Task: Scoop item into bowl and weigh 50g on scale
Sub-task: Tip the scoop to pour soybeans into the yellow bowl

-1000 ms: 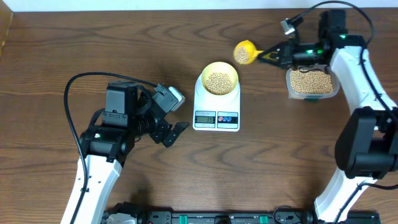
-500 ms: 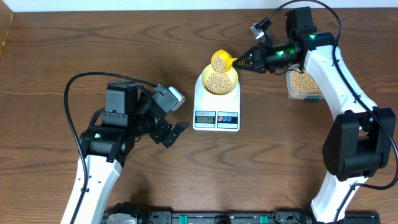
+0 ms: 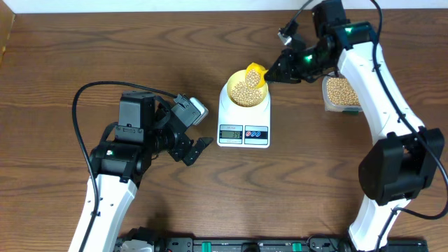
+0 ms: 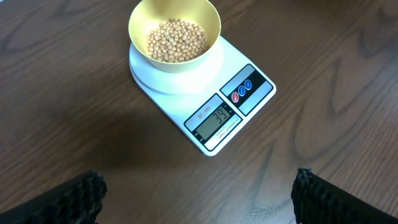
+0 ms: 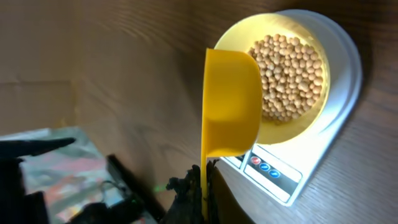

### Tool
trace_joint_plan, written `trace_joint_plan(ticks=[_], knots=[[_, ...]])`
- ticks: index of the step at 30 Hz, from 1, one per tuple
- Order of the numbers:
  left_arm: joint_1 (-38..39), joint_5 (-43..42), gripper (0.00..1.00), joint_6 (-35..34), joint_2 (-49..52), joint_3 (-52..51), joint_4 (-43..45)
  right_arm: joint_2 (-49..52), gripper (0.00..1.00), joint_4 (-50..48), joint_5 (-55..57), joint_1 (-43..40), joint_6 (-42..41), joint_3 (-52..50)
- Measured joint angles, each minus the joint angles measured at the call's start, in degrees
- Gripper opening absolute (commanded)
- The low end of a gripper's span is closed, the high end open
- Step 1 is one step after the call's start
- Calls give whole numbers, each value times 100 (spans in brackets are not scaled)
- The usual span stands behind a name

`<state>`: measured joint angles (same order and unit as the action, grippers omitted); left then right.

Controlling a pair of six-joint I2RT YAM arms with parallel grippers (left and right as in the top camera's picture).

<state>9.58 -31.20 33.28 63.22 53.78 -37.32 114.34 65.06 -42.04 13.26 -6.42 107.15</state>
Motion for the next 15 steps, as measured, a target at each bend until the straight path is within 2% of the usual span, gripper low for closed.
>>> trace_joint_plan(ticks=[15], knots=[[0,0,98,0,0,0,0,0,1,-13,1541,651,487,66]])
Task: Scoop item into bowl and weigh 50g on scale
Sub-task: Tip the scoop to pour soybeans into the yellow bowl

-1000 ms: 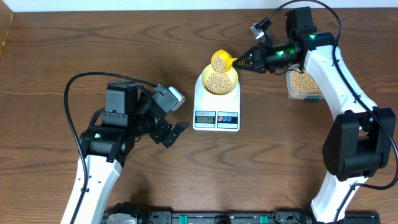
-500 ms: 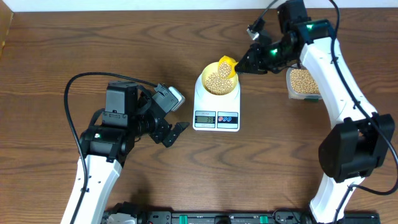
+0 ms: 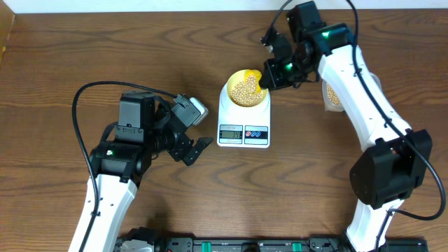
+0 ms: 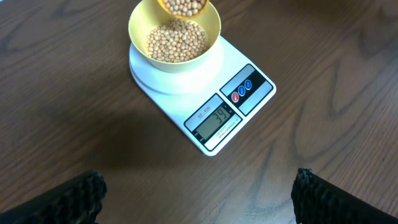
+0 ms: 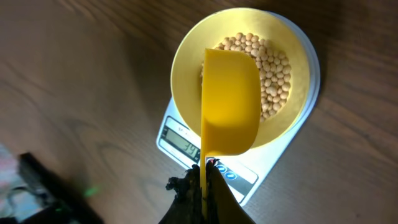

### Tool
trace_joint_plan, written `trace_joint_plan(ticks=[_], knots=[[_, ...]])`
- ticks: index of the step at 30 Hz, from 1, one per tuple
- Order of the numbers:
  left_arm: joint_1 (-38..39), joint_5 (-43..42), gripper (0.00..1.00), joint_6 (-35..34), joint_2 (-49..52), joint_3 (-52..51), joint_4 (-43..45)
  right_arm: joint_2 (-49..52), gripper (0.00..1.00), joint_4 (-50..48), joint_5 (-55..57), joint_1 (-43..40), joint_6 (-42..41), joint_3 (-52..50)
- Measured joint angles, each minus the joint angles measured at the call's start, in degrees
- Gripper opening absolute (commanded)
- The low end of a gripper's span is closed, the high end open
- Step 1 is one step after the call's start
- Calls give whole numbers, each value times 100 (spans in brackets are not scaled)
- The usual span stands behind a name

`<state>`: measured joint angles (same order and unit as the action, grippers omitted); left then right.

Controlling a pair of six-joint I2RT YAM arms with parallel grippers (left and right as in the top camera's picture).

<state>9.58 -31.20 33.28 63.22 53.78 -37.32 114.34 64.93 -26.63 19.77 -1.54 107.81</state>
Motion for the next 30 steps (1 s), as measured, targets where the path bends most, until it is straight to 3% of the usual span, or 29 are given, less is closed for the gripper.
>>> trace_joint_plan(ticks=[15,30], knots=[[0,0,98,0,0,0,0,0,1,-151,1016,387,468,2],[0,0,98,2,0,0,0,0,1,-374,1189,446,603,2]])
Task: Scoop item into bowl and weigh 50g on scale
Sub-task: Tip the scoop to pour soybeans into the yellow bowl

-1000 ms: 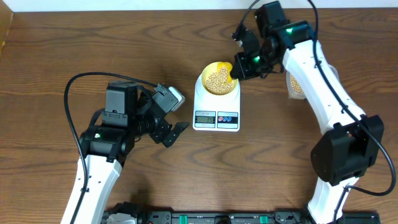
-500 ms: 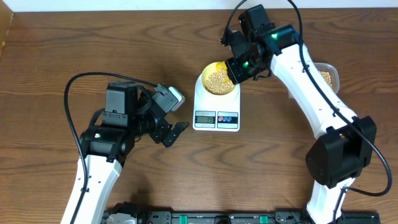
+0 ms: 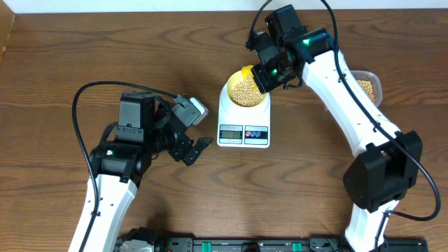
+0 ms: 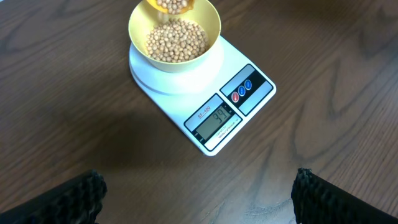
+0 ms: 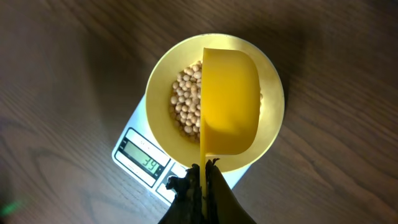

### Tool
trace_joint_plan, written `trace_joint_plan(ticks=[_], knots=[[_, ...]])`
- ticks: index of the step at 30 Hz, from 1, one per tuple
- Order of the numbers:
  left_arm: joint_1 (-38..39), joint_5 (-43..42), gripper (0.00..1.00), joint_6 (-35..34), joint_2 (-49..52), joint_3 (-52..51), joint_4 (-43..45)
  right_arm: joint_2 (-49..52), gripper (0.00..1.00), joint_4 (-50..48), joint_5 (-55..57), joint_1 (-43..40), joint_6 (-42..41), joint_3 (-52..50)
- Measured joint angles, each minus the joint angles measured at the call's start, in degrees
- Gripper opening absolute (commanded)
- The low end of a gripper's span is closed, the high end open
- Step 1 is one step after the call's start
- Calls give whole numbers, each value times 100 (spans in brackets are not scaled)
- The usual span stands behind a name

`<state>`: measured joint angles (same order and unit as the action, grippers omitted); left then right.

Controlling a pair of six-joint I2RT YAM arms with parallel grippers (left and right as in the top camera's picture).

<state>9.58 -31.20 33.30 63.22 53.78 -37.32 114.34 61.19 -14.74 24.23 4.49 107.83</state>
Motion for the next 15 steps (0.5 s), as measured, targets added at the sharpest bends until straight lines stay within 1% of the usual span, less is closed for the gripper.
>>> trace_joint_plan(ticks=[15], knots=[[0,0,97,-2,0,0,0,0,1,-20,-79,0,15,0]])
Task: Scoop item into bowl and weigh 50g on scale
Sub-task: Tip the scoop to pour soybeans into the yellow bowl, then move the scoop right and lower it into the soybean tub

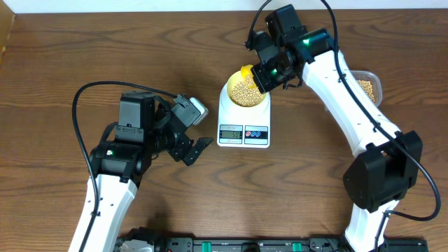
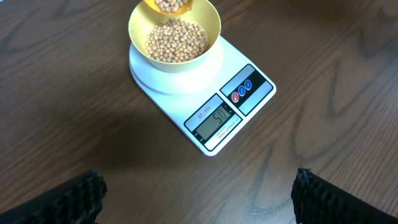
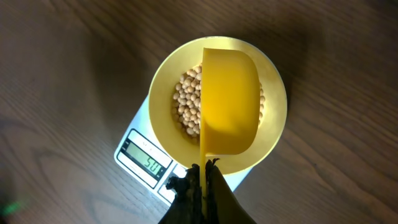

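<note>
A yellow bowl of pale beans sits on the white scale. Its display reads 50, also legible in the left wrist view on the display. My right gripper is shut on the handle of a yellow scoop, held over the bowl rim. Beans show in the scoop above the bowl's far edge. My left gripper hovers open and empty over the table, left of and nearer than the scale.
A clear tub of beans stands at the right edge of the table, behind my right arm. The left arm and its cable fill the table's left half. Bare wood lies in front of the scale.
The scale reading has gone from 39 to 50. The scoop and my right gripper hang in nearly the same spot over the bowl. The left arm has not moved.
First my right gripper held the bean-filled scoop at the bowl's right edge, scale at 39. Then the scoop was over the bowl, then further over its far side with the arm swung left, still 39. Now the display shows 50.
</note>
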### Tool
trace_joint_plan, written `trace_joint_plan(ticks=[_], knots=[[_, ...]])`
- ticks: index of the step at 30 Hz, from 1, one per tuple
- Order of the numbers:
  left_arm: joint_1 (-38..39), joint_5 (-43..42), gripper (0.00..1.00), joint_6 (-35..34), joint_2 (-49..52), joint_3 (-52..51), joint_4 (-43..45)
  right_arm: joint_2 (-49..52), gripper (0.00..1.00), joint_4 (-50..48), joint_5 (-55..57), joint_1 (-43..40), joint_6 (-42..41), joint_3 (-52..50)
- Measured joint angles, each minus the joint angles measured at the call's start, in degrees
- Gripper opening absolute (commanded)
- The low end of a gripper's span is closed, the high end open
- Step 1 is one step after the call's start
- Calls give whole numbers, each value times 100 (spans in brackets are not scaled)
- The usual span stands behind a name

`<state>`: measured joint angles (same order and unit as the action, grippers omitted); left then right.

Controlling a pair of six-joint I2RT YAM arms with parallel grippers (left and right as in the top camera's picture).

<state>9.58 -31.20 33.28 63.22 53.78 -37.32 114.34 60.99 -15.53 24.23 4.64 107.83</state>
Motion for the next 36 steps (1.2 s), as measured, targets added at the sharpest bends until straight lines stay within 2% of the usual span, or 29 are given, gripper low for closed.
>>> trace_joint_plan(ticks=[11,27,36], knots=[[0,0,97,0,0,0,0,0,1,-22,-837,-205,-11,0],[0,0,98,0,0,0,0,0,1,-15,-2490,-1196,-66,0],[0,0,98,0,0,0,0,-85,1,483,-3032,-2065,109,2]])
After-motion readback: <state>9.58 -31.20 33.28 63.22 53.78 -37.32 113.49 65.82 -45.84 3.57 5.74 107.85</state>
